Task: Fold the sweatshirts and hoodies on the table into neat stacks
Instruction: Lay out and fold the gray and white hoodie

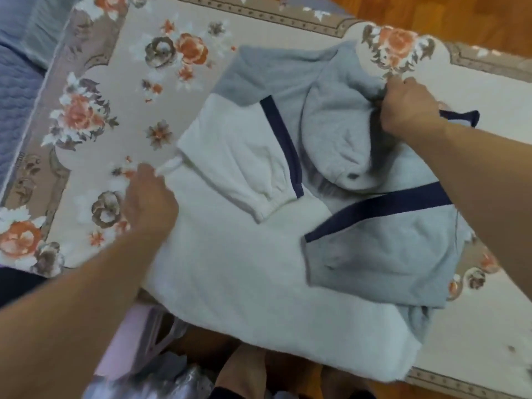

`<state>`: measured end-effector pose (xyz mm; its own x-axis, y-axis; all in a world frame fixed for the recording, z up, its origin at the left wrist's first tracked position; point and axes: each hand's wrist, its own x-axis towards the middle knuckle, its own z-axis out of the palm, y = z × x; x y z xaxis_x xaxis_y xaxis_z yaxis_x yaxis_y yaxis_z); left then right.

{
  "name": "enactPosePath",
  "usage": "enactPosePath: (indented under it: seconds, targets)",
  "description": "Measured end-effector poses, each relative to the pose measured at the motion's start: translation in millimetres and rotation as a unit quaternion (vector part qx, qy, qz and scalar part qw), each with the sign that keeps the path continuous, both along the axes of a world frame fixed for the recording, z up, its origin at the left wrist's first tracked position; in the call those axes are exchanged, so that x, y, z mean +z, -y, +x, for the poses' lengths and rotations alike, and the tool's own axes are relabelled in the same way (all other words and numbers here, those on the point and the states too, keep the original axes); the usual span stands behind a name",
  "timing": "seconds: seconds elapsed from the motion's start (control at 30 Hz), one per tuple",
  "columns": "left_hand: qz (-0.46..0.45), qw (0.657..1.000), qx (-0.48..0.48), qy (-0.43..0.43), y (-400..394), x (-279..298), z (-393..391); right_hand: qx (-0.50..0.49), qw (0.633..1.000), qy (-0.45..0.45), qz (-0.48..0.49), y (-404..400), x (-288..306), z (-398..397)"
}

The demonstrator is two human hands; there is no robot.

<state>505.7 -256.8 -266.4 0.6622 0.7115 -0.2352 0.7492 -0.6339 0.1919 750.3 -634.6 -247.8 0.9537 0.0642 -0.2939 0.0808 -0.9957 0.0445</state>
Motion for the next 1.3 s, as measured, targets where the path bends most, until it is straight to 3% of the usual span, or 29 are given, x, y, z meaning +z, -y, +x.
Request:
enactPosePath:
  seconds: [0.13,0.27,0.43,0.57,0.63,0.73,0.83,0.93,1.03,1.17,1.3]
  targets:
    - [0.061,0.989,-0.133,0.032,28,8,134,-0.159,0.987,0.001,-0.004,85,23,-19]
    - [0.018,0.984,-0.149,0.091,116,13,191,-0.258,0.966,0.011,-0.013,161,16,-68]
    - [-0.122,0.970,-0.210,0.031,209,-8,33,-0.268,0.963,0.013,-0.003,210,3,-158]
    - [-0.119,0.990,-0.061,-0.046,191,4,-109,-0.324,0.943,0.039,0.069,217,0,-243]
    - [-0.131,0.987,0.065,-0.071,174,15,-153,-0.446,0.883,0.025,0.142,212,0,-276]
    - [-0.224,0.952,0.201,-0.052,176,33,-182,-0.630,0.730,0.012,0.264,197,3,-303]
    - [-0.283,0.927,0.247,-0.002,183,34,-201,-0.694,0.610,0.021,0.381,190,2,-312]
    - [-0.367,0.861,0.352,0.019,185,24,-219,-0.713,0.523,0.032,0.465,189,3,-304]
    - [-0.419,0.826,0.374,-0.043,180,8,-232,-0.714,0.474,-0.006,0.515,191,7,-291]
    - [-0.470,0.797,0.370,-0.080,172,7,-238,-0.680,0.462,-0.067,0.565,206,10,-286]
    - [-0.428,0.844,0.321,-0.044,172,41,-233,-0.673,0.456,-0.056,0.580,222,12,-280]
